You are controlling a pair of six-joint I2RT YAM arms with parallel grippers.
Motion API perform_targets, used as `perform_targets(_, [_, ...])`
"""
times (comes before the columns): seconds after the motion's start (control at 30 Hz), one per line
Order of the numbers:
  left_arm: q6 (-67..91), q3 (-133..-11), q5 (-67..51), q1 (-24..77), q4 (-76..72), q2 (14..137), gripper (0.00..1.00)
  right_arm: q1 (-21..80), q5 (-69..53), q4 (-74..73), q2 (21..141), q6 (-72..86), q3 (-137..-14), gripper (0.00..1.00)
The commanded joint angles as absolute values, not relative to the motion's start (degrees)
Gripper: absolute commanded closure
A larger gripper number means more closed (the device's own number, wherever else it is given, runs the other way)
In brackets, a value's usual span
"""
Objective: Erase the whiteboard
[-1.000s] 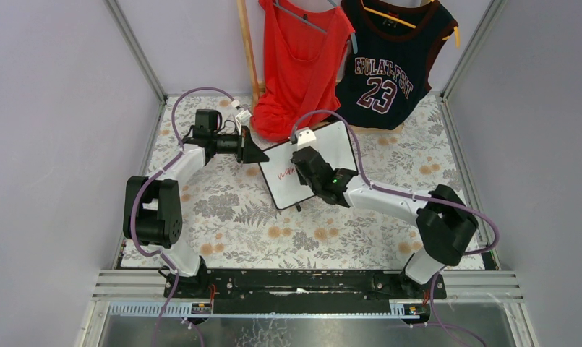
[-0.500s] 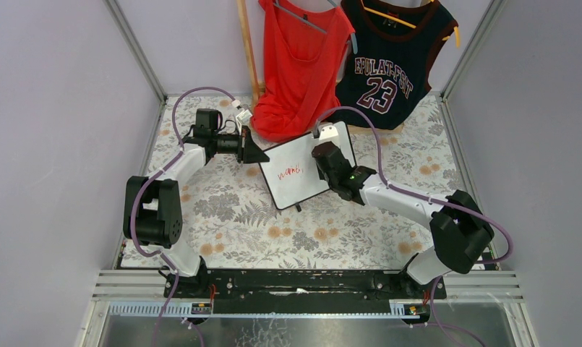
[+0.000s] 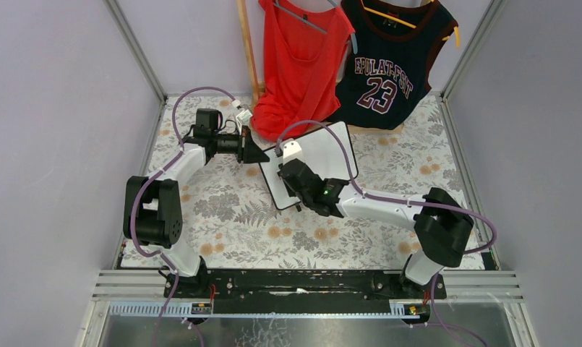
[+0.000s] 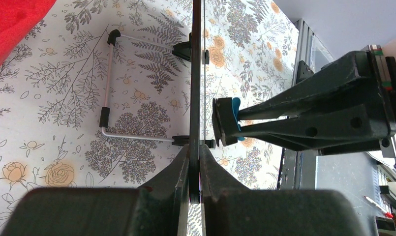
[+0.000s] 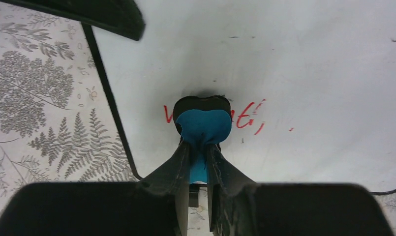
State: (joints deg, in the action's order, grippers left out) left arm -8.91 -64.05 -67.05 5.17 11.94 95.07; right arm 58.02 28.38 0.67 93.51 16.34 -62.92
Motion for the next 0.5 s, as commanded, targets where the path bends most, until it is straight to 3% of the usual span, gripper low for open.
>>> perform_targets(0.0, [-12.06, -64.59, -64.37, 6.0, 15.32, 94.58, 1.0, 58.56, 30.2, 2.85, 93.44, 18.29, -65.69, 1.0])
perform_targets(0.47, [-12.17, -64.33, -64.34, 6.07, 15.38, 94.36, 1.0, 47.44, 34.82, 0.13, 86.18, 15.96, -57.43, 1.0])
